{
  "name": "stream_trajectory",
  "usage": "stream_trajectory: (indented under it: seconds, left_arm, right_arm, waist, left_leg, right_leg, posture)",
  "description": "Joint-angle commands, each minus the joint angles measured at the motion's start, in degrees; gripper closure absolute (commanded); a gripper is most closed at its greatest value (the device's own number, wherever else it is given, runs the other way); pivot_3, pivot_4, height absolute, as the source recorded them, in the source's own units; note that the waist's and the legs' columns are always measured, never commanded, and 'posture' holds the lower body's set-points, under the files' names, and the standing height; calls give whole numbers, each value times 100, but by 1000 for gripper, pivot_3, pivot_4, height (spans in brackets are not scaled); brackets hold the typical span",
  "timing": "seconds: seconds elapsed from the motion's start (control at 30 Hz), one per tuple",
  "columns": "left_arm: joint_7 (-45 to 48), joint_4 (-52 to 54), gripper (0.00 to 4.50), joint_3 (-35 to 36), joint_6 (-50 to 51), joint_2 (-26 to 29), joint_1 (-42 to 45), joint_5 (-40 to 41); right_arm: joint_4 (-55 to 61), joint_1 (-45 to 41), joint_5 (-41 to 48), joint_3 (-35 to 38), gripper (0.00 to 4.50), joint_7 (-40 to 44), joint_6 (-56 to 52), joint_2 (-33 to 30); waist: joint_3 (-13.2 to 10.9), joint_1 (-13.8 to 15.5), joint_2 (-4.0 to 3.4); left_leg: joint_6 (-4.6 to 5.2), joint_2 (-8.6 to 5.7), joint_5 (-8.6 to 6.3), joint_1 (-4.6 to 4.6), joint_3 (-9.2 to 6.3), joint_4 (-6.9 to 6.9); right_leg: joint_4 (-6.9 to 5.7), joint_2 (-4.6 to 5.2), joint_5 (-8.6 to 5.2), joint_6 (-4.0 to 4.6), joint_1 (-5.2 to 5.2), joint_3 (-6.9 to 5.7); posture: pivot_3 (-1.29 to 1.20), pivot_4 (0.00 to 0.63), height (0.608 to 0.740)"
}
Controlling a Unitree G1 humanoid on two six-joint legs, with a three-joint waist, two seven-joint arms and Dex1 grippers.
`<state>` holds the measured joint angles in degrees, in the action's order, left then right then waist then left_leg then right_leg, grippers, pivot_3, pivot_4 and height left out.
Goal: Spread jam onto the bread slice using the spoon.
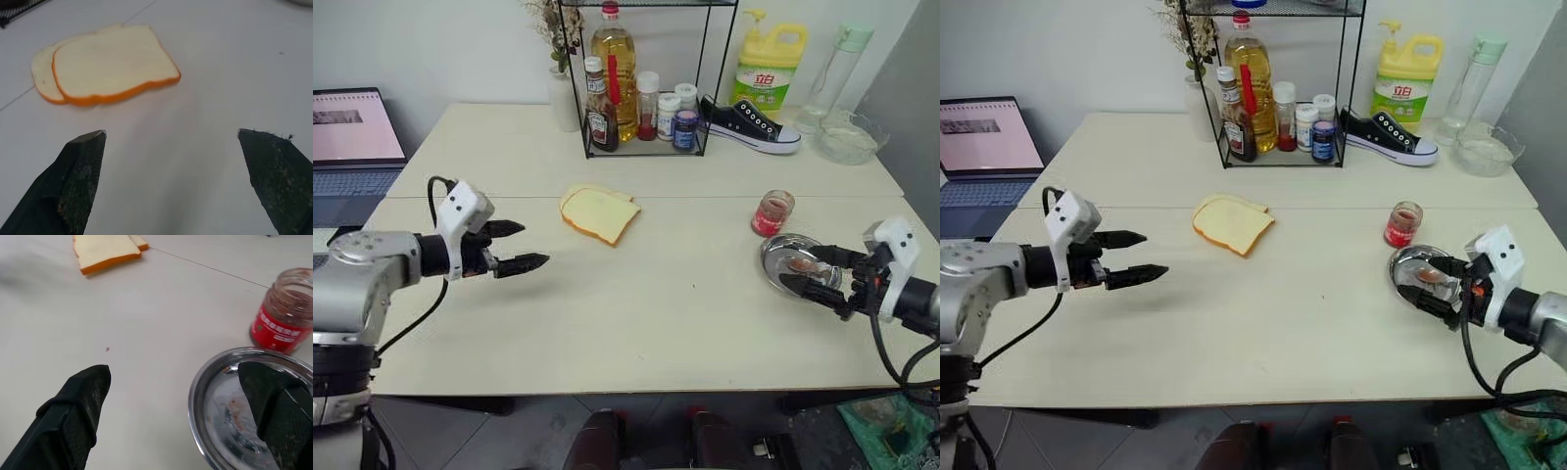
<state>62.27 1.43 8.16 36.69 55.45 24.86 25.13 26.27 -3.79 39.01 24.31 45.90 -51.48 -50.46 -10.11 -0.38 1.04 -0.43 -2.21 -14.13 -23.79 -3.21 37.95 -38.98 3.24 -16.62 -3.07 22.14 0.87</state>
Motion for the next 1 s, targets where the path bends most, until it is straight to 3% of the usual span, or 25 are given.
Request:
stream_trajectory:
  seconds: [0.03,0.27,0.47,0.63,0.93,1.0]
  left_arm:
    - [-59,62,0,25,-163,11,104,-69]
    - [-259,114,0,181,-1,-58,53,25]
    - [-970,-761,0,229,-102,-456,367,-227]
    - [-1723,-1509,0,395,-97,-1189,676,-189]
    - [-2762,-1075,0,640,850,-2687,667,464]
    - [-3371,-1066,0,926,1043,-3385,619,745]
  right_arm:
    - [40,-136,108,26,17,-100,72,49]
    - [147,-12,176,-13,17,-206,52,110]
    - [280,-93,173,-193,17,-354,67,215]
    - [546,-467,33,-820,17,-572,178,477]
    - [760,-689,-16,-1337,17,-568,363,507]
    - [731,-777,-83,-1425,17,-589,403,508]
  waist:
    - [0,-1,0]
    - [-3,3,4]
    - [-2,9,4]
    - [-2,6,5]
    - [-1,26,13]
    - [1,34,13]
  left_leg:
    - [0,0,0,0,1,0]
    - [0,0,0,-4,2,1]
    - [0,0,0,-4,0,2]
    - [0,-1,0,-4,0,4]
    - [-1,-5,1,-11,-2,14]
    - [-2,-5,1,-10,-3,13]
  right_leg:
    - [0,0,0,0,1,1]
    - [-1,1,0,0,5,3]
    - [-1,1,0,0,5,2]
    - [-5,0,0,0,9,1]
    - [-6,5,1,-1,9,1]
    - [-5,5,1,-1,9,1]
  posture:
    - [0,150,740]
    - [0,150,740]
    - [0,150,740]
    - [0,150,740]
    - [0,150,740]
    - [0,150,740]
